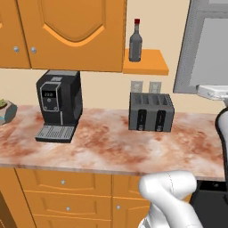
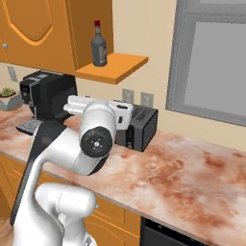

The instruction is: There is a bowl on the dining counter. Grab a lemon wedge from the fridge and place it in the bowl. Then get the liquor bottle and glass cup from the cabinet and place them next to the bowl.

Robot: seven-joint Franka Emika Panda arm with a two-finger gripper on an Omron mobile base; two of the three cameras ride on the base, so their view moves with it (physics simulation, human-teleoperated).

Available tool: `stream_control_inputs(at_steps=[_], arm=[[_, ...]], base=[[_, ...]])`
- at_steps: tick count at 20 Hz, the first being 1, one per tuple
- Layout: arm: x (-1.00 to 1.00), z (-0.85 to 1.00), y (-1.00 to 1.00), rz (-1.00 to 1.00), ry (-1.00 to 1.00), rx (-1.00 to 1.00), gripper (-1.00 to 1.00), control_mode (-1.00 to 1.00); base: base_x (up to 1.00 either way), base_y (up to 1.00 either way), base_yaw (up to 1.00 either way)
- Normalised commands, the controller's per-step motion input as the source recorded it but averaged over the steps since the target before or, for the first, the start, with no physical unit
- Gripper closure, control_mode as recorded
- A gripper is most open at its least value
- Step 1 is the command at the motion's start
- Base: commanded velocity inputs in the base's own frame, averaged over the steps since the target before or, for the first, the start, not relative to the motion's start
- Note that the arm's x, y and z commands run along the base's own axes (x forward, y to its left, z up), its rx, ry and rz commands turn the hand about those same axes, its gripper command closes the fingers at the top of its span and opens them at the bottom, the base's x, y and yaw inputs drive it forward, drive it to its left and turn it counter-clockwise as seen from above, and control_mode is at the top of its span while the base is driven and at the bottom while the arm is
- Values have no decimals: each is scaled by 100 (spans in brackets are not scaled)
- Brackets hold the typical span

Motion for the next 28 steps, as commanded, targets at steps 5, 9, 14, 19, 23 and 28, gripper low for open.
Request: stream_control_inputs(at_steps=[5,9,14,19,23,28], arm=[[15,100,2,21,-8,-9,-100,-100],[36,72,8,18,-1,-11,-100,-100],[39,24,3,15,0,-4,-100,-100],[14,-1,23,10,0,-1,-100,-100],[61,0,49,0,0,0,-100,-100],[62,0,41,0,0,0,-100,-100]], base=[[0,0,0],[0,0,0],[0,0,0],[0,0,0],[0,0,0],[0,0,0]])
